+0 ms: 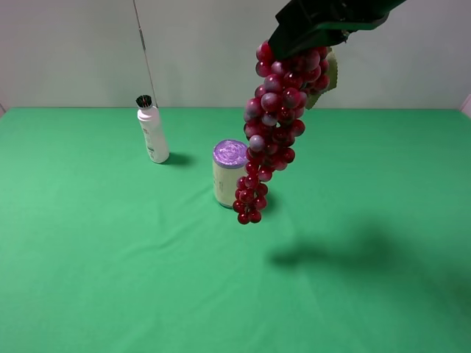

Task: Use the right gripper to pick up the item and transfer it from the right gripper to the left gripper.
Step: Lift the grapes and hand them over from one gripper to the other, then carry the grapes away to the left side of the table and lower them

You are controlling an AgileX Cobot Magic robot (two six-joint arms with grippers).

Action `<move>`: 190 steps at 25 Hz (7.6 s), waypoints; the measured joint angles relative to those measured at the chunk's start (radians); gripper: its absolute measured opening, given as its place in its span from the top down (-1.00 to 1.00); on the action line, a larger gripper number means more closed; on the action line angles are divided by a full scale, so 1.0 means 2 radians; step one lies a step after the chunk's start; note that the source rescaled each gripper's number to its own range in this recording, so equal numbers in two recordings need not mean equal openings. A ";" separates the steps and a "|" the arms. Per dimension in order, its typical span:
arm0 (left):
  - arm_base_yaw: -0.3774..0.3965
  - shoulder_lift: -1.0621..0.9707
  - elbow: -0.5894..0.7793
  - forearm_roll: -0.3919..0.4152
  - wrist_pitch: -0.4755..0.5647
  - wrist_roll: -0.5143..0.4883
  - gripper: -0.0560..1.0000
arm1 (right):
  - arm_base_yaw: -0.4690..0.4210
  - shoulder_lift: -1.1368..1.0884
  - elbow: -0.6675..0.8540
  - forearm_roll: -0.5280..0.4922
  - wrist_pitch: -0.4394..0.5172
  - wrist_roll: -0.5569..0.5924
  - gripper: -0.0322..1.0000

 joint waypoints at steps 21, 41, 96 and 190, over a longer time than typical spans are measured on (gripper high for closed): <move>0.000 0.262 -0.015 -0.470 -0.094 0.585 -0.99 | 0.000 0.000 0.000 0.012 -0.039 -0.001 0.94; 0.000 0.365 0.053 -0.636 -0.090 0.806 -0.99 | 0.000 0.000 0.000 0.035 -0.077 -0.001 0.94; -0.168 0.596 0.026 -0.828 -0.179 1.123 -0.95 | 0.000 0.052 0.010 0.083 -0.076 -0.018 0.94; -0.301 0.839 -0.181 -0.822 -0.255 1.153 0.89 | -0.024 -0.004 0.010 -0.127 -0.083 0.185 -1.00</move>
